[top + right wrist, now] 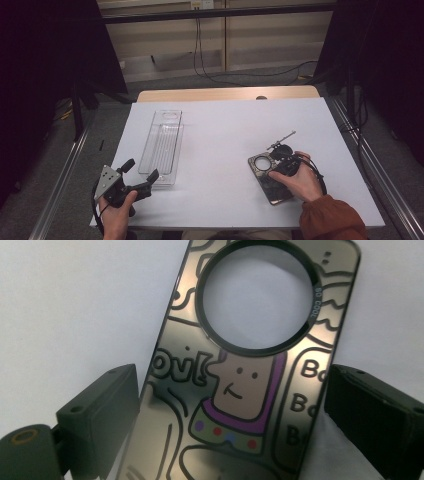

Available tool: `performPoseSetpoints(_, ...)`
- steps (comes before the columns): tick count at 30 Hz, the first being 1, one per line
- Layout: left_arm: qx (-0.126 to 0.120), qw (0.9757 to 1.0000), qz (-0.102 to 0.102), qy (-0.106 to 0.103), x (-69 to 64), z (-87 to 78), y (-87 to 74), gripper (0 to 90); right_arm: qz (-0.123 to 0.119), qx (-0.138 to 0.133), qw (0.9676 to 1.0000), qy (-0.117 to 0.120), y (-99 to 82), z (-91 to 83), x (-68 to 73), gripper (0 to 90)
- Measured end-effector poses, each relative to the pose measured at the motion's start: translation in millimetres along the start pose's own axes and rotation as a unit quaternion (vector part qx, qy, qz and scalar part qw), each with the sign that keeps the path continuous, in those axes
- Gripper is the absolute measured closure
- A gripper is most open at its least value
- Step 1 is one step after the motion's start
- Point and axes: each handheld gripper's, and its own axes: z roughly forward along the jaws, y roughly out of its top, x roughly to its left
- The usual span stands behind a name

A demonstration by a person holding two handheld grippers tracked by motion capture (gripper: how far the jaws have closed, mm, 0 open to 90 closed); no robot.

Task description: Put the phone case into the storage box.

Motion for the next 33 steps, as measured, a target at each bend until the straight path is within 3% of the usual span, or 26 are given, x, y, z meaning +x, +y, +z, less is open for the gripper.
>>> performPoseSetpoints(6, 0.001, 1.0000, 0.000, -0.002, -0.6, 0.3, -0.1, 3.5, -0.006, 0.011, 0.9998, -0.019, 1.5, 5.3, 5.0, 2.3)
performPoseSetpoints(17, 0.002, 1.0000, 0.000, -0.003, -0.5, -0.1, -0.1, 3.5, -0.004, 0.007, 0.9987, -0.049, 0.5, 11.6, 14.9, 0.0)
performPoseSetpoints(22, 0.002, 1.0000, 0.002, -0.002, -0.1, -0.3, 0.0, 3.7, -0.017, 0.010, 0.9969, -0.076, 0.1, 15.5, 21.2, 0.0)
performPoseSetpoints(33, 0.001, 1.0000, 0.000, -0.004, -0.6, 0.2, -0.1, 3.7, -0.017, 0.022, 0.9965, -0.079, 3.0, 13.6, 20.7, 4.1)
